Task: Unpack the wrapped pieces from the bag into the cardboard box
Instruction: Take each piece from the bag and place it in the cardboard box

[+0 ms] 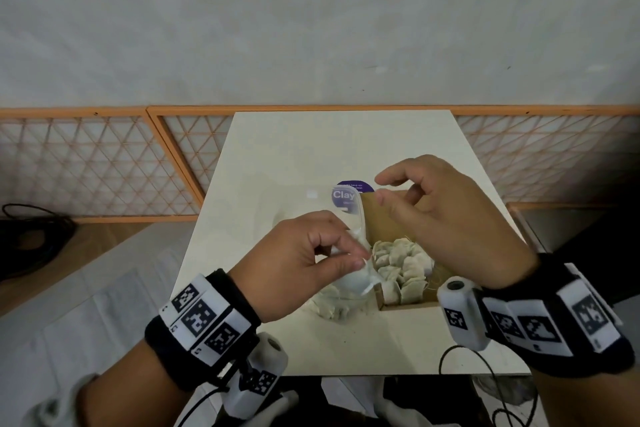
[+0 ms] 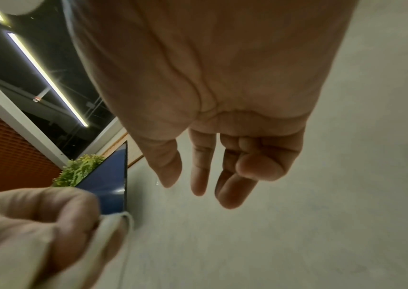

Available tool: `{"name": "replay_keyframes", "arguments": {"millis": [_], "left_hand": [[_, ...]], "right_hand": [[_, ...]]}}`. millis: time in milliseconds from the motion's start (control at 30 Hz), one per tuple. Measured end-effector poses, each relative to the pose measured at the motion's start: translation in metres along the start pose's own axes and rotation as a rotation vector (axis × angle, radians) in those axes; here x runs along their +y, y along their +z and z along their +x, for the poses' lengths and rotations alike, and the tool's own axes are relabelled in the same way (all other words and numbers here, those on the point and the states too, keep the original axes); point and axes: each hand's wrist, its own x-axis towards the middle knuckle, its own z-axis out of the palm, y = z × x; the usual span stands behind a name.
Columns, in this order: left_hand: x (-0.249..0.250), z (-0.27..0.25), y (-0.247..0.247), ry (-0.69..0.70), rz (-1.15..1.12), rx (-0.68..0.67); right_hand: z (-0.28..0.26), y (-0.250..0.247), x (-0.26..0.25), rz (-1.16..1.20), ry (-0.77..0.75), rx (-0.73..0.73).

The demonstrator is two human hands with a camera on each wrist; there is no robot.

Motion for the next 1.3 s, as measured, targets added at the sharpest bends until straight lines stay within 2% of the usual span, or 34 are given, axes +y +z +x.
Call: {"name": "replay_keyframes", "arguments": {"millis": [100, 367, 567, 700, 867, 1000, 1133, 1300], "left_hand": [[0.001, 0.001, 0.000, -0.008, 0.052, -0.013], [-0.003, 0.001, 0.001, -0.007, 0.230, 0.021], [-0.012, 0.001, -0.001, -0.091, 0.007, 0.095], [-0.022, 0.004, 0.003, -0.116, -0.132, 0.131], [-0.035, 0.007, 0.009, -0.134, -0.236, 0.240], [-0.040, 0.011, 0.010, -0.162, -0.241, 0.289], [-0.051, 0.010, 0.006, -0.223, -0.075, 0.283], [-0.061, -0.002, 0.002, -0.243, -0.033, 0.330]], "right_hand": [[-0.005, 0.010, -0.012, -0.008, -0.048, -0.062], [-0.001, 0.030, -0.008, 0.075, -0.016, -0.249], [0.003, 0.032, 0.002, 0.082, -0.010, -0.328], [0.006, 0.038, 0.008, 0.168, 0.002, -0.404], [0.014, 0.040, 0.009, 0.163, -0.009, -0.417], [0.021, 0.044, 0.008, 0.170, -0.004, -0.439], [0.029, 0.056, 0.019, 0.182, 0.064, -0.404], [0.036, 0.106, 0.065, -0.025, 0.199, -0.514]]}}
